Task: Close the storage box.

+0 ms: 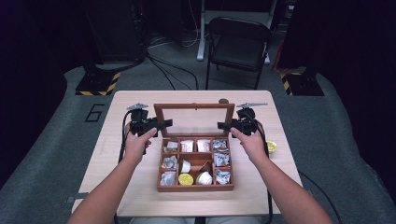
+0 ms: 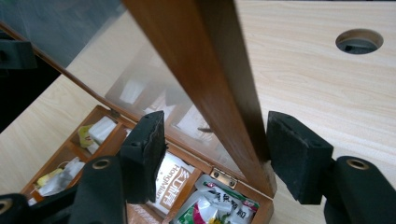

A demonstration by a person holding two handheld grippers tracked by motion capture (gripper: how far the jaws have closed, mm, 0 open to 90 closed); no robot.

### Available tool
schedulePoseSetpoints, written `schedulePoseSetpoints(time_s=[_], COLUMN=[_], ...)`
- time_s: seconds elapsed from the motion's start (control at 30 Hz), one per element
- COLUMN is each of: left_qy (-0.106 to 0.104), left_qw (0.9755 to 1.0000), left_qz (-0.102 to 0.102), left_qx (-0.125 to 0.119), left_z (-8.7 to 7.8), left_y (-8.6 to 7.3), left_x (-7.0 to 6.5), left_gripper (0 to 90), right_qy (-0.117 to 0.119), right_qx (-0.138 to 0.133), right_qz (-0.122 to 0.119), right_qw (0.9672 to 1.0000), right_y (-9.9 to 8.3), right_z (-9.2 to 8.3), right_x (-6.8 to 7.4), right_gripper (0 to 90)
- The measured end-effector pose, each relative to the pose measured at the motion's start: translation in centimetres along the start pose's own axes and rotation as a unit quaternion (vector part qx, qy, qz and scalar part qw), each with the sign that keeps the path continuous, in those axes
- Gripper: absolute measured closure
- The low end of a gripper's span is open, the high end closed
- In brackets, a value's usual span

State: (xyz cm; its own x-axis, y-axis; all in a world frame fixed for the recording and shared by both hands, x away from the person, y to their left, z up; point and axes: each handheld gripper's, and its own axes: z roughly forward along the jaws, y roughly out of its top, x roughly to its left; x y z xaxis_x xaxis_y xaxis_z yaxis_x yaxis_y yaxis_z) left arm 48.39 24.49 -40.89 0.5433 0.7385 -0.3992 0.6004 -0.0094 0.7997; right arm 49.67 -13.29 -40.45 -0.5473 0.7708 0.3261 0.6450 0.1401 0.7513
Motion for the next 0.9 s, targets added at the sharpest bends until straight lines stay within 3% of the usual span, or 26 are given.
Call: schedulePoseSetpoints(time_s=[0.2, 0.3, 0.57, 0.8, 0.9], left_qy=[-0.003, -0.006, -0.017, -0.020, -0.025], left_qw=[0.9999, 0.9999, 0.9993, 0.9988, 0.9987], left_qz=[0.016, 0.013, 0.029, 0.043, 0.041], left_qx=[-0.003, -0.005, -0.016, -0.010, -0.012], left_z=[-1.3, -1.7, -3.9, -5.4, -6.0], left_y=[0.1, 0.1, 0.0, -0.4, -0.5], left_x=[-0.6, -0.9, -2.0, -2.7, -2.9], left_gripper=[37.3, 37.7, 39.2, 42.1, 43.1], right_qy=[0.003, 0.001, 0.004, 0.009, 0.009], right_qx=[-0.005, -0.008, -0.017, -0.023, -0.025], right_qz=[-0.012, -0.014, -0.032, -0.048, -0.054], right_qw=[0.9999, 0.9999, 0.9993, 0.9985, 0.9982], right_y=[0.0, -0.1, 0.0, -0.5, -0.7], right_z=[-1.4, -2.0, -4.2, -5.9, -6.3], right_x=[0.4, 0.4, 1.5, 2.2, 2.3], right_gripper=[40.4, 41.7, 42.4, 46.6, 47.9])
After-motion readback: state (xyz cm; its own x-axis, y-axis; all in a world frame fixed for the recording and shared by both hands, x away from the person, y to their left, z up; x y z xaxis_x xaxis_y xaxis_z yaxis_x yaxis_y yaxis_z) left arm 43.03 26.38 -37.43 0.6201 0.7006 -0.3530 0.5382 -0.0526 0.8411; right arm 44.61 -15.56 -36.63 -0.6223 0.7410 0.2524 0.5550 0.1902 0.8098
